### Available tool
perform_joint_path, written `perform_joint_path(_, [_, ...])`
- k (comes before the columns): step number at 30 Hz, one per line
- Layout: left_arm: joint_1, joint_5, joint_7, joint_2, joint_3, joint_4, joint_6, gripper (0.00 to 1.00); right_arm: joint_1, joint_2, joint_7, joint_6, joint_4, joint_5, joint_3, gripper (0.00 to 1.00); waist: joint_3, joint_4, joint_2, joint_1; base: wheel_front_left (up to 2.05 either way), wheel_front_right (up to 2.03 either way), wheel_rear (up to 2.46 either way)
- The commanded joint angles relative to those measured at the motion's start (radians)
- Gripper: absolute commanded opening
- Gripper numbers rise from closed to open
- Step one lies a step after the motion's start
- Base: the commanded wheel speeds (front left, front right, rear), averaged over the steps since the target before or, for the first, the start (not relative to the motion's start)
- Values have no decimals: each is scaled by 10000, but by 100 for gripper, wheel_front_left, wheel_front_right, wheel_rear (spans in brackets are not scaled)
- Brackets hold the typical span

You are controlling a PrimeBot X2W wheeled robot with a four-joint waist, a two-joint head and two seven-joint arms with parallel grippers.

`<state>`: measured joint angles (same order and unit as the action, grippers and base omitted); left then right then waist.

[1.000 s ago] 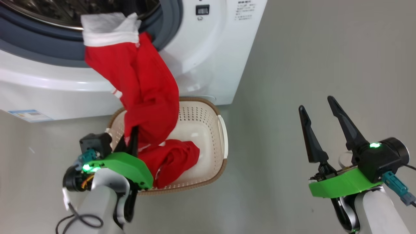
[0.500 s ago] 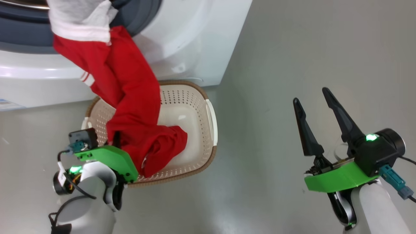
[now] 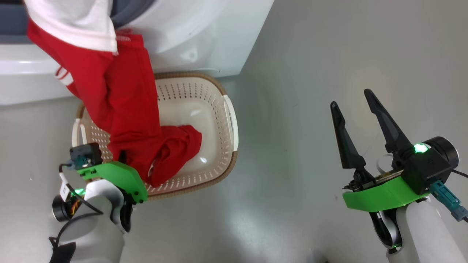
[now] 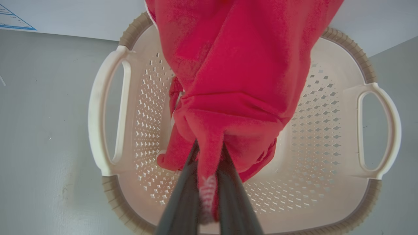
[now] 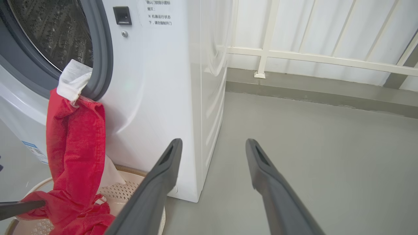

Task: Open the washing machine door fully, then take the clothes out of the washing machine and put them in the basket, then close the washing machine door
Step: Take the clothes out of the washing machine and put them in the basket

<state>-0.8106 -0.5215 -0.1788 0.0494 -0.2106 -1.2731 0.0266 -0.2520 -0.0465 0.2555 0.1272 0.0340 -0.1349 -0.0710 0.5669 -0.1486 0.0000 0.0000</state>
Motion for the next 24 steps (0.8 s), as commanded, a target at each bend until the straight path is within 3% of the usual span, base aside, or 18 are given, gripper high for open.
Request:
perform_joint_path(1, [-26, -48, -90, 282, 197, 32, 43, 0, -90, -37, 63, 35, -283, -57, -195, 100, 261, -7, 0, 0, 0, 0, 0])
perform_joint_path(20, [-274, -217, -81, 366, 80, -159, 152, 0, -432, -37, 63, 35, -387, -26, -119, 100, 1096, 79, 0, 0, 0, 0, 0])
perform_joint_path(21, [-288, -215, -98, 371, 65, -160, 145, 16, -440, -37, 63, 35, -376, -30, -119, 100, 1095, 85, 0, 0, 0, 0, 0])
perform_joint_path(22, [-302, -221, -117, 372, 56, -162, 142, 90, -450, -37, 63, 35, -369, -37, -118, 100, 1093, 93, 0, 0, 0, 0, 0])
perform_joint_path(23, [-314, -224, -143, 370, 45, -164, 144, 100, -456, -37, 63, 35, -366, -44, -114, 100, 1090, 103, 0, 0, 0, 0, 0])
perform_joint_path(24, [-326, -225, -173, 367, 32, -165, 142, 100, -462, -37, 63, 35, -365, -52, -109, 100, 1086, 115, 0, 0, 0, 0, 0])
